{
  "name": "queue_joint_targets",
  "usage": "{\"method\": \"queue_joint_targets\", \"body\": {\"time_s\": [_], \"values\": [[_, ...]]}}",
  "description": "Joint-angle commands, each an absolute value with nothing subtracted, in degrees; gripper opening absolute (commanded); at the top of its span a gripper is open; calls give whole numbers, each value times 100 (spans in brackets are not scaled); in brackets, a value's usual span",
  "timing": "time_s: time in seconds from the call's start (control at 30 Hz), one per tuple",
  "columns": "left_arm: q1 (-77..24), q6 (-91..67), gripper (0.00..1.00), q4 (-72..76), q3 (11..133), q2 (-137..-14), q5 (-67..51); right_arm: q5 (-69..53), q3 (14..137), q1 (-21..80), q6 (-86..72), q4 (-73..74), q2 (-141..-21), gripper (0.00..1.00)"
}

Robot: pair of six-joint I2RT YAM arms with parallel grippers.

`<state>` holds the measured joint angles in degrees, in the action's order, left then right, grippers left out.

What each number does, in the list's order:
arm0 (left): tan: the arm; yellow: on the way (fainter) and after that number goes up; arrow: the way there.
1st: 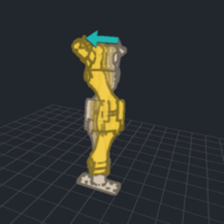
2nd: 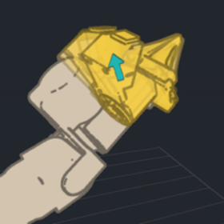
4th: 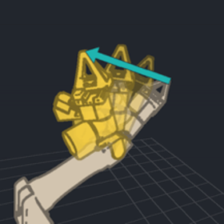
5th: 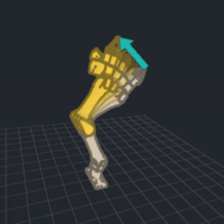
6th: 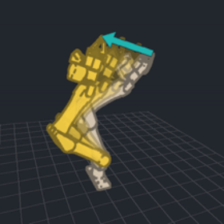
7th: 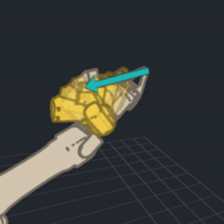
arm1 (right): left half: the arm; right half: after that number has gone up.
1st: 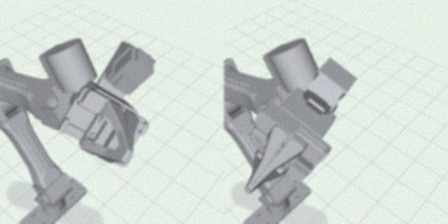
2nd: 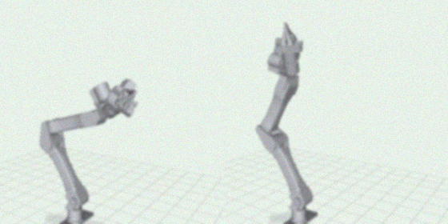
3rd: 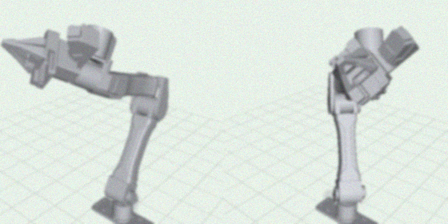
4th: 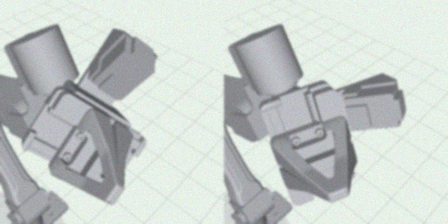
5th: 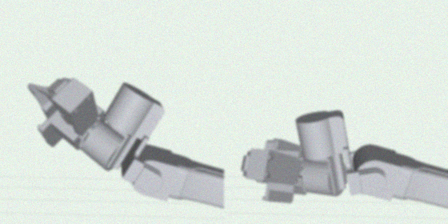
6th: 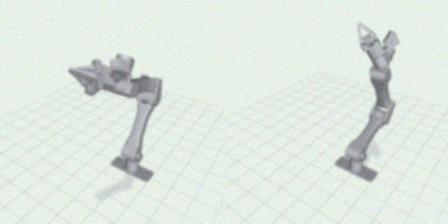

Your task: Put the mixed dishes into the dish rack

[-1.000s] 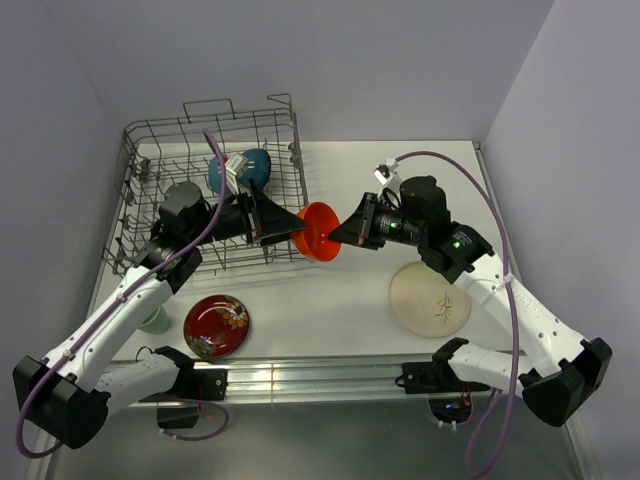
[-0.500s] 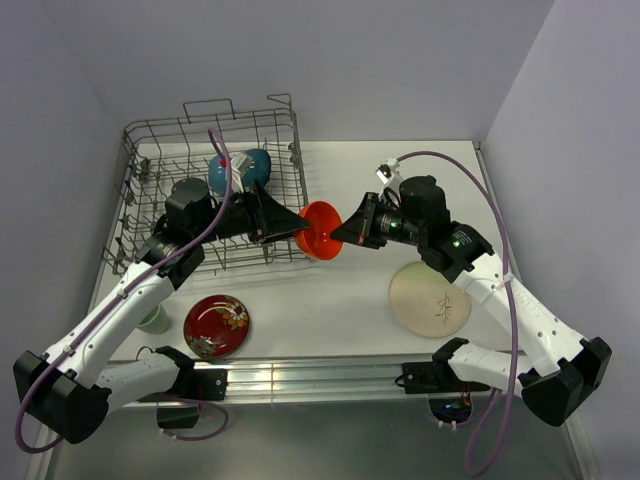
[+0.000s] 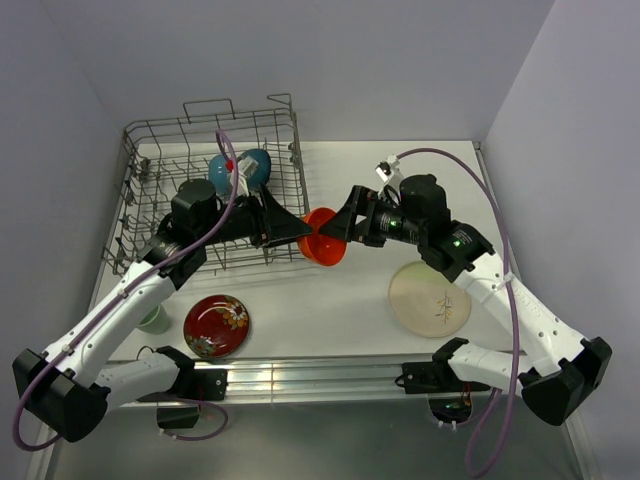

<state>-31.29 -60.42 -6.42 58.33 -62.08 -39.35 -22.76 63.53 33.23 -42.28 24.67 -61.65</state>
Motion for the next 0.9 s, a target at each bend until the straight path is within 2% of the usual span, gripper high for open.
{"method": "queue_joint_targets", "body": {"time_s": [0.0,0.2,0.3,0.37,0.4,0.5,0.77,0.87], "values": [[-3112,-5775,0,-659,6196,-6126,-3823,-1883,6680,3349,-4096,2381,-5995,97],[-2655,-5354,0,-1281,6572,-6143,-3727,-1460,6759,3200,-4017,2689,-5723,100],[-1875,-4836,0,-2089,7142,-6178,-3630,-1012,6733,3121,-3911,2865,-5459,100],[-1653,-4084,0,-3261,7714,-6379,-2843,-774,6732,3076,-3832,2988,-5301,100],[-1591,-3817,0,-3635,8352,-6459,-2378,-747,6732,3024,-3806,3023,-5265,100],[-1538,-3087,0,-4444,9234,-6767,-663,-800,6715,2997,-3727,3059,-5186,100],[-1459,-1883,0,-4009,9343,-7110,1957,-1081,6469,2979,-3647,2944,-5238,99],[-1450,-1302,0,-3263,8983,-7145,2785,-1125,6320,2962,-3621,2874,-5229,99]]}}
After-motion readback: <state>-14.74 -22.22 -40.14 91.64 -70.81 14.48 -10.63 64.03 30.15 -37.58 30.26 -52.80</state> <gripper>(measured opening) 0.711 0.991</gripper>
